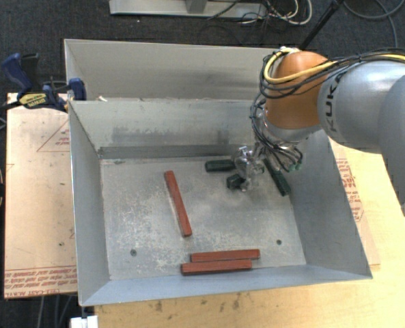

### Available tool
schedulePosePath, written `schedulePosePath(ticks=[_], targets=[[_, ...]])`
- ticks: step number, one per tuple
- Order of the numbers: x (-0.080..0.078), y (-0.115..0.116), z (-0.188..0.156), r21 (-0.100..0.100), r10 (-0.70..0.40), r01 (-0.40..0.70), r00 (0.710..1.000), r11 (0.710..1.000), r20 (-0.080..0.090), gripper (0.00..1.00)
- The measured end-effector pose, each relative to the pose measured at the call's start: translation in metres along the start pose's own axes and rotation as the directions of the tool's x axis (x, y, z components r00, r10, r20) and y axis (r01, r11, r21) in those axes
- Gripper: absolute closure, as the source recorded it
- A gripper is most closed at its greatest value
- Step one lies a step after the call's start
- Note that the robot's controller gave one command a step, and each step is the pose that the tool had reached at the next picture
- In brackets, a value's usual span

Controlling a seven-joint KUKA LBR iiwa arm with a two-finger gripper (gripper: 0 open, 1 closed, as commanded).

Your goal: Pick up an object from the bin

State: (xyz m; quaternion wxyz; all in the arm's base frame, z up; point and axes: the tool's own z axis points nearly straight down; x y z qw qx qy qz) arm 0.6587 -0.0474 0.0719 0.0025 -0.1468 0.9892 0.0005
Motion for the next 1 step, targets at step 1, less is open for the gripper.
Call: schedulePosePath(ticks=[1], targets=[[0.0150,-0.0040,-0.1490,0.001,-0.038,0.038,0.999,0.999,0.000,1.00]])
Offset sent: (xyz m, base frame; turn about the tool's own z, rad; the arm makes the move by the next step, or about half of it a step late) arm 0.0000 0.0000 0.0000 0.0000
